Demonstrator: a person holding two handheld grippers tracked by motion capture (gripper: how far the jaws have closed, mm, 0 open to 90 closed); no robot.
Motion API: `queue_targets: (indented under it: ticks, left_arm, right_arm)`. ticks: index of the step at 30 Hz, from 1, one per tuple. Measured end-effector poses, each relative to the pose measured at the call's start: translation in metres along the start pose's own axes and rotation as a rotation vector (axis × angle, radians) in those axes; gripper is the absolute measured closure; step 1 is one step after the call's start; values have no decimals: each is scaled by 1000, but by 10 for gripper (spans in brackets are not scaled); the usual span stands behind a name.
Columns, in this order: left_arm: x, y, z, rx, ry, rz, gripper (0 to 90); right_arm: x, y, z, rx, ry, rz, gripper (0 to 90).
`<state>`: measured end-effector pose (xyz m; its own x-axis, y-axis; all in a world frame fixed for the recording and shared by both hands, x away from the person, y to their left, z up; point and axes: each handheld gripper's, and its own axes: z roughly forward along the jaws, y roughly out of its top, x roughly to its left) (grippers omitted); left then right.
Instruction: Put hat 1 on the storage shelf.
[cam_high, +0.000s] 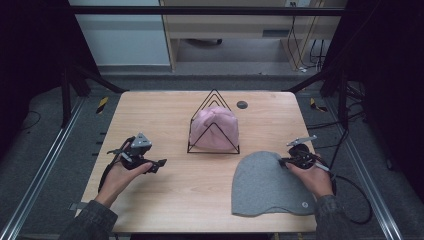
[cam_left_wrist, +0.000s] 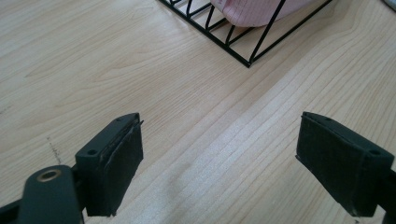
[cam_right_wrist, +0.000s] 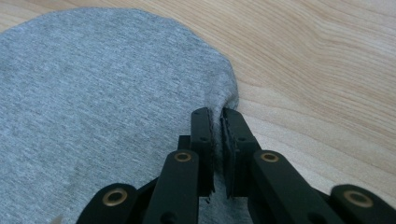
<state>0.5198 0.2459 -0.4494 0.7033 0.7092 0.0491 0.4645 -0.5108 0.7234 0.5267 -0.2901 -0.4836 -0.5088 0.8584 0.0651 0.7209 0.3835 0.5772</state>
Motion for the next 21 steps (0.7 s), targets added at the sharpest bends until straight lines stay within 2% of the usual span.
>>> queue_targets:
  ticks: [6,10,21]
  left_arm:
    - [0,-3,2,7,-3,-2,140]
    - [2,-5,2,11,-2,-10,140]
    - [4,-8,3,10,-5,-24,138]
  right_arm:
    - [1,-1,-4,-20,13,0,857]
    - [3,1,-12,-55,30,9,858]
    - [18,7,-38,-142,63,-42,860]
